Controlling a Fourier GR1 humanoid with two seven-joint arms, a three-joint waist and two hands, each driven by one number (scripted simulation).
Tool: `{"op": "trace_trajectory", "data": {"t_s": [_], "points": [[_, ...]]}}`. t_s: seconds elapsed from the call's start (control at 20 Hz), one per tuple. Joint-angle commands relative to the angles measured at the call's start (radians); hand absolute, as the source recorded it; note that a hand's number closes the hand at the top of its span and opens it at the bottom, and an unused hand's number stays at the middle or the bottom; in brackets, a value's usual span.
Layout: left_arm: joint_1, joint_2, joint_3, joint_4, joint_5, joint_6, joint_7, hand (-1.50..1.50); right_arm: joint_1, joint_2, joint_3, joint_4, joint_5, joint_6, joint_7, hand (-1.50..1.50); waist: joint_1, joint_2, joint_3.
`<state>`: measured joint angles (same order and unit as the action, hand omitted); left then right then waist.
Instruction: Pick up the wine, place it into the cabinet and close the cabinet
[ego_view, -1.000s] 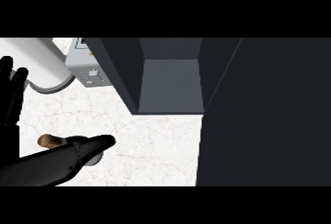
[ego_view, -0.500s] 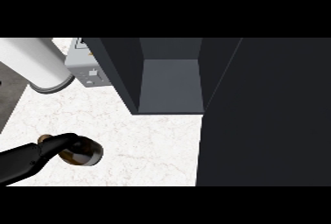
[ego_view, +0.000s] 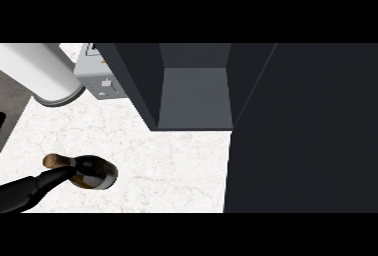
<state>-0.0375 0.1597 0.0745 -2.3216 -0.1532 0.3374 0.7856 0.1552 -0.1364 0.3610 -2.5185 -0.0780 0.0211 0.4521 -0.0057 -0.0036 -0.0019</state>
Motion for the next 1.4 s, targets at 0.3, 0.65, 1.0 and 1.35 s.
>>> {"op": "trace_trajectory", "data": {"t_s": [0.3, 0.65, 1.0, 1.35], "points": [[0.149, -0.042, 0.045, 0.163, 0.128, -0.096, -0.254, -1.50, 0.031, -0.026, 0.078, -0.265, 0.038, -0.052, 0.139, -1.50, -0.008, -0.001, 0.000], [0.230, -0.068, 0.067, 0.236, 0.179, -0.154, -0.388, -1.50, 0.019, -0.031, 0.033, -0.218, 0.012, -0.051, 0.095, -1.50, -0.001, 0.000, 0.001], [0.193, -0.053, 0.126, 0.444, 0.206, -0.195, -0.530, -1.50, 0.077, -0.068, 0.005, -0.258, -0.022, -0.037, 0.091, -1.50, -0.008, 0.000, 0.001], [0.232, -0.073, 0.167, 0.581, 0.229, -0.221, -0.660, -1.50, 0.068, -0.078, 0.018, -0.284, -0.028, -0.040, 0.105, -1.50, -0.008, -0.002, 0.001]]}}
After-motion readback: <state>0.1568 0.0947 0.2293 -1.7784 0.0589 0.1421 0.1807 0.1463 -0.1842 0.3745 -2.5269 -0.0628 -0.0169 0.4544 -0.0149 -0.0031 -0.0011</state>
